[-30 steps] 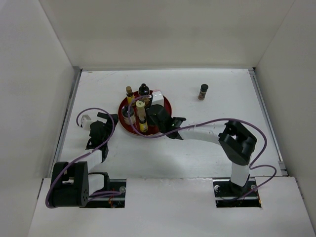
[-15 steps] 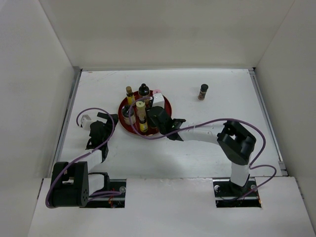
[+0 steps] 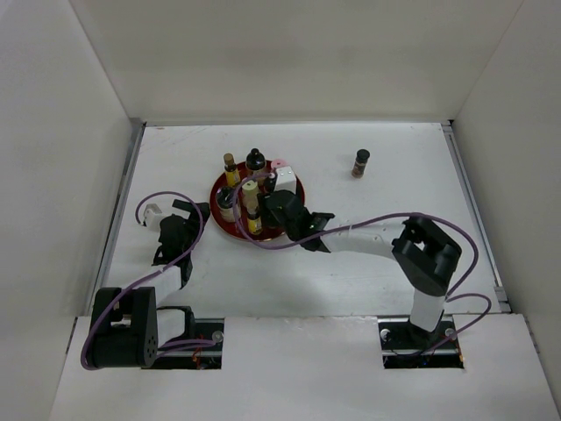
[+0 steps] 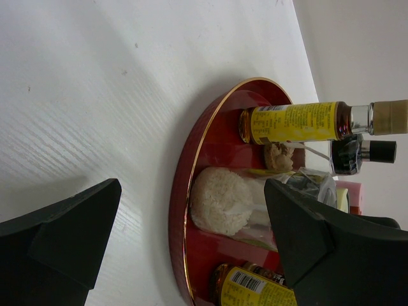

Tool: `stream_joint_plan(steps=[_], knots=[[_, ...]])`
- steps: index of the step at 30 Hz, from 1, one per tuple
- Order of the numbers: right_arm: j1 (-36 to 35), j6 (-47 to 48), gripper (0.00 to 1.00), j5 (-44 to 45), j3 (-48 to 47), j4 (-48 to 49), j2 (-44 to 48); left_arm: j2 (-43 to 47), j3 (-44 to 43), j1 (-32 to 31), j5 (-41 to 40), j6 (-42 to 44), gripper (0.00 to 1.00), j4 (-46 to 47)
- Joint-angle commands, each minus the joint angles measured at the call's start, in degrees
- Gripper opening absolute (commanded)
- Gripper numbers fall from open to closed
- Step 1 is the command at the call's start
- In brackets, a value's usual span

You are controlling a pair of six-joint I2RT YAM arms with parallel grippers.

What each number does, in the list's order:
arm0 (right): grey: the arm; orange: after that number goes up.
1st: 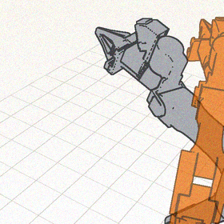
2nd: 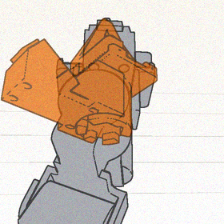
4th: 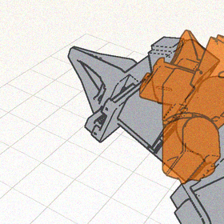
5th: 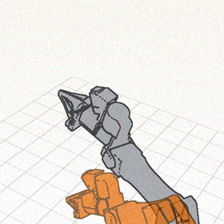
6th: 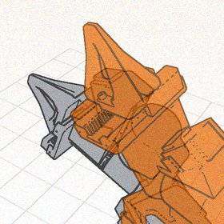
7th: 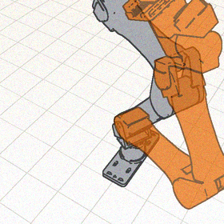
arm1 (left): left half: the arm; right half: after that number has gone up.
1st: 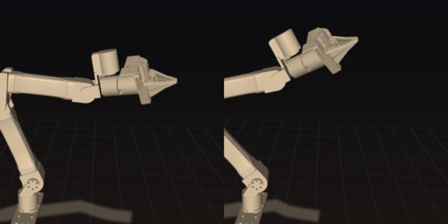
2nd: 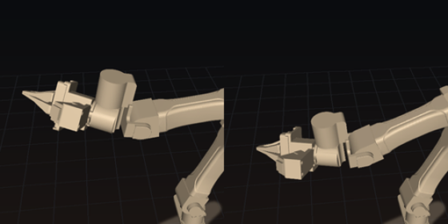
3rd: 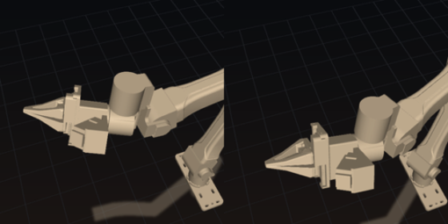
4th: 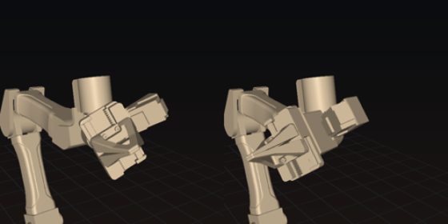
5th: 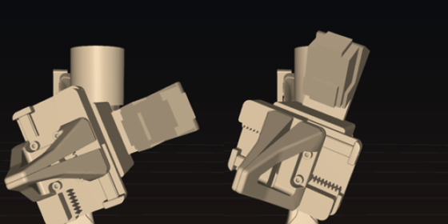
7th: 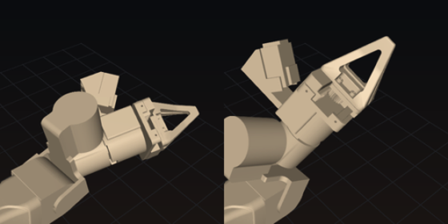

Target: Organize the condiment bottles

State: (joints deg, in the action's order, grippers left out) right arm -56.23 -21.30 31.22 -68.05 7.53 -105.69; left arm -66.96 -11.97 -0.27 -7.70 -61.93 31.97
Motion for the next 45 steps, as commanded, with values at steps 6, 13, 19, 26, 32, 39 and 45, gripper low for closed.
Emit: stream_joint_plan(steps=[6, 13, 19, 26, 32, 39, 45], knots=[[1.6, 0.64, 0.75, 1.56, 3.44, 3.89, 11.11, 0.86, -0.43, 0.32, 0.06, 0.41, 1.0, 2.84], [12.57, 1.26, 0.29, 1.74, 7.85, 5.39, 15.16, 1.47, -0.43, 0.32, -0.03, 0.41, 1.0, 2.67], [27.95, 1.61, 0.5, 3.67, 6.27, 2.23, 14.73, 1.92, -0.34, 0.32, -0.12, 0.58, 1.0, 2.49], [37.55, 3.81, 0.76, 1.48, -3.39, -3.65, 5.16, -0.54, -0.95, -0.03, 0.5, 0.49, 1.0, 3.1], [38.52, 5.74, 0.78, -2.04, -9.02, -3.84, -0.91, -1.51, -1.3, -0.21, 0.85, 0.41, 1.0, 3.28], [39.57, 6.1, 0.73, -4.24, -12.63, -3.84, -4.7, -1.42, -1.22, 0.14, 0.76, 0.5, 1.0, 3.45], [40.1, 5.92, 0.59, -4.77, -13.95, -4.1, -6.72, -2.12, -1.22, 0.41, 1.2, 0.23, 1.0, 3.45]])
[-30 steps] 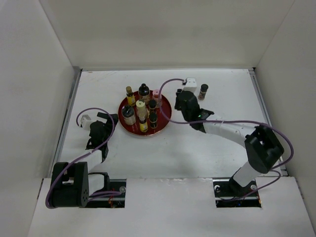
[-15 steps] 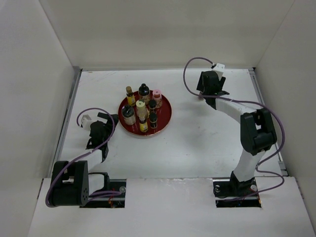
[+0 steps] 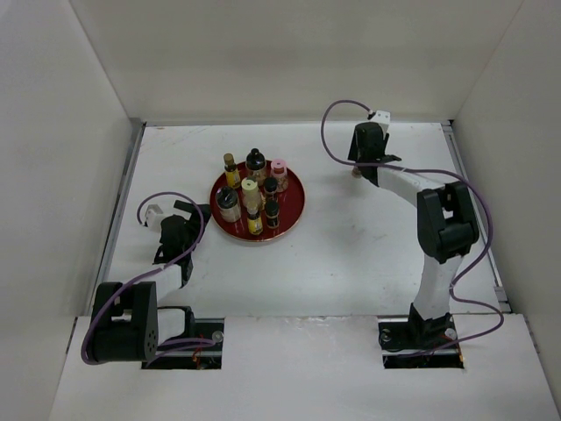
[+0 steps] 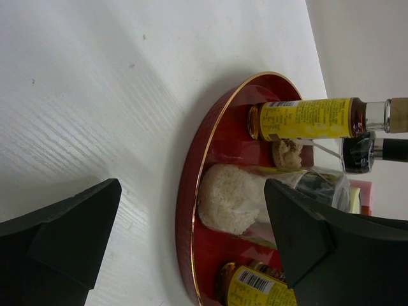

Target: Organize the condiment bottles

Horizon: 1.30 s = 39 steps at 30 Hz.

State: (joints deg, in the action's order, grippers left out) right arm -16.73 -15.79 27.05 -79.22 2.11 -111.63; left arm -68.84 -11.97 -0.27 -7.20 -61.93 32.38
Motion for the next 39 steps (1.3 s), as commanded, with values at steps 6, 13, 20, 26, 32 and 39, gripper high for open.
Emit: stream_joint_plan(steps=[6, 13, 20, 26, 32, 39], knots=[[0.96, 0.06, 0.52, -0.86, -3.39, -0.09, -1.04, 0.11, -1.13, 0.58, 0.7, 0.32, 1.0, 3.04], [0.43, -1.52, 0.41, 0.72, 0.55, 1.14, 5.71, 0.37, -1.04, 0.58, 0.61, 0.41, 1.0, 3.04], [-9.05, -3.63, 0.4, -0.33, 5.56, 2.72, 13.63, 0.81, -0.95, 0.41, 0.26, 0.32, 1.0, 3.04], [-18.1, -5.39, 0.4, -1.56, 6.1, 4.39, 13.46, 0.9, -0.95, 0.41, -0.01, 0.58, 1.0, 2.86], [-24.44, -5.65, 0.4, -1.38, 5.4, 5.98, 11.09, 1.07, -1.04, 0.06, -0.09, 0.58, 1.0, 3.04], [-25.94, -5.39, 0.4, -0.86, 4.25, 5.71, 6.17, 2.92, -0.34, 0.58, -0.62, 0.67, 1.0, 2.6]])
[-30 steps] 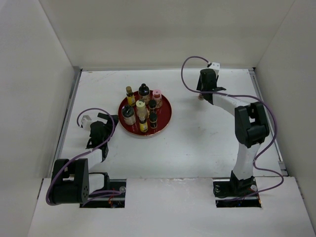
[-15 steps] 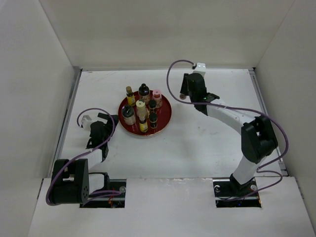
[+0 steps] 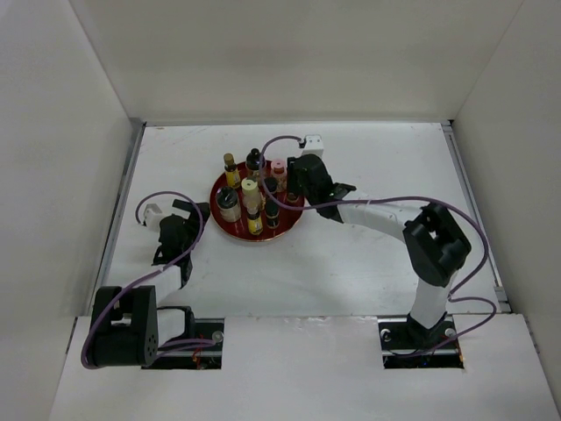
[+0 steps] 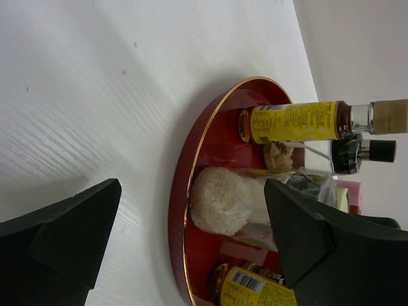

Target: Organize the condiment bottles

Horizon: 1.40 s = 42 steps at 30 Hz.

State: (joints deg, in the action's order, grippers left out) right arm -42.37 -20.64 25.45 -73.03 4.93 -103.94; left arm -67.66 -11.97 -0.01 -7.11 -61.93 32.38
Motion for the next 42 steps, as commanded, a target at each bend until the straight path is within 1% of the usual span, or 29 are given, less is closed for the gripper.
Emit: stream_joint_plan(steps=[1, 7, 9, 13, 18, 22, 26, 31, 32, 33, 37, 40, 42], knots=[[-0.39, -0.36, 0.4, 0.83, -2.02, 2.98, -2.14, 1.74, -0.34, 0.41, -0.36, 0.58, 1.0, 2.51], [-1.09, 0.52, 0.42, 2.14, -1.59, 3.24, -4.08, 1.39, -0.51, 0.5, -0.71, 0.41, 1.0, 1.9], [-1.44, 0.78, 0.47, 2.58, -1.06, 3.59, -4.34, 1.04, -0.78, 0.58, -0.36, 0.32, 1.0, 1.72], [-2.41, 1.13, 0.64, 3.11, -0.18, 3.77, -4.25, 0.25, -1.22, 0.5, -1.06, 0.23, 1.0, 0.58], [-3.29, 1.31, 0.7, 3.11, 0.0, 3.95, -2.94, -0.11, -2.01, 0.58, -1.5, 0.23, 1.0, -1.53], [-4.16, 1.75, 0.75, 4.25, 0.79, 4.39, 0.31, 0.94, -1.75, 0.67, -1.32, -0.29, 1.0, -2.41], [-5.57, 2.36, 0.79, 5.57, 3.15, 5.09, 5.84, 2.71, -0.95, 0.67, -3.25, -0.12, 1.0, -2.67], [-5.92, 3.42, 0.84, 7.94, 11.32, 9.22, 14.72, 1.92, -1.39, 1.11, -2.29, -0.38, 1.0, -3.55], [-5.92, 3.5, 0.88, 9.16, 13.95, 9.83, 17.17, 1.65, -1.48, 1.46, -2.29, -0.47, 1.0, -3.73], [-5.92, 3.42, 1.0, 9.87, 15.36, 10.18, 18.5, 1.48, -1.57, 1.98, -2.03, -0.47, 1.0, -3.9], [-3.91, 2.37, 1.0, 14.87, 22.22, 11.94, 21.58, 2.35, -1.83, 3.66, -0.97, -0.56, 1.0, -5.4], [-2.68, 0.87, 1.0, 18.48, 25.13, 12.47, 21.06, 3.41, -1.57, 3.92, -1.32, -0.21, 1.0, -5.4], [-1.71, 1.13, 1.0, 19.19, 25.31, 12.3, 19.75, 3.85, -1.48, 4.27, -1.32, -0.03, 1.0, -5.4]])
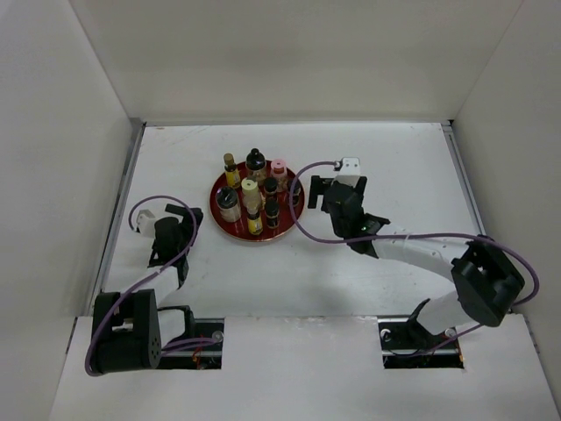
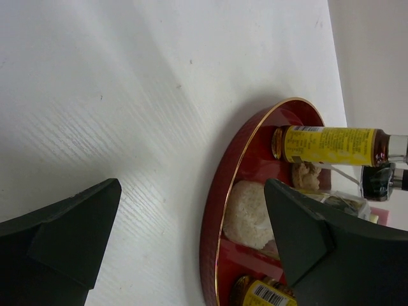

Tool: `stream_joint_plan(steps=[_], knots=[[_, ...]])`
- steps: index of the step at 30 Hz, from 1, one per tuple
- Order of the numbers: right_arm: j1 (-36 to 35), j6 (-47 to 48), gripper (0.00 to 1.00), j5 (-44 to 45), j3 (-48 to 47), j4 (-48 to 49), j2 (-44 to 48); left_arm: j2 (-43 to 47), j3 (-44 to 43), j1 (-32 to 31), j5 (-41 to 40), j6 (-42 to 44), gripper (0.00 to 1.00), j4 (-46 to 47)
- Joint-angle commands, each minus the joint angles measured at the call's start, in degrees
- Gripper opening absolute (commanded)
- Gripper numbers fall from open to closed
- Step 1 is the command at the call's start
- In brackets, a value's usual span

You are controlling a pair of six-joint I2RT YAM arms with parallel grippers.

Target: Organize the condiment bottles

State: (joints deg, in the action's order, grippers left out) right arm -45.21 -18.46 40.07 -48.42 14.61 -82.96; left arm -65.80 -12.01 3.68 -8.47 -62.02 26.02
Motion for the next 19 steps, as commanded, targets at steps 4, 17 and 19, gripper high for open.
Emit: stream_joint_plan(steps=[4, 17, 19], knots=[[2.45, -1.67, 1.0, 4.75, 1.4, 3.32, -2.56, 2.52, -1.0, 1.28, -0.32, 0.23, 1.0, 1.31], [2.89, -1.76, 1.0, 2.65, 3.95, 9.82, -3.35, 1.91, -2.23, 0.14, -0.93, 1.99, 1.0, 0.35], [2.89, -1.76, 1.0, 1.76, 3.86, 9.65, -3.44, 1.73, -1.88, -0.38, -1.55, 1.9, 1.0, 1.31]])
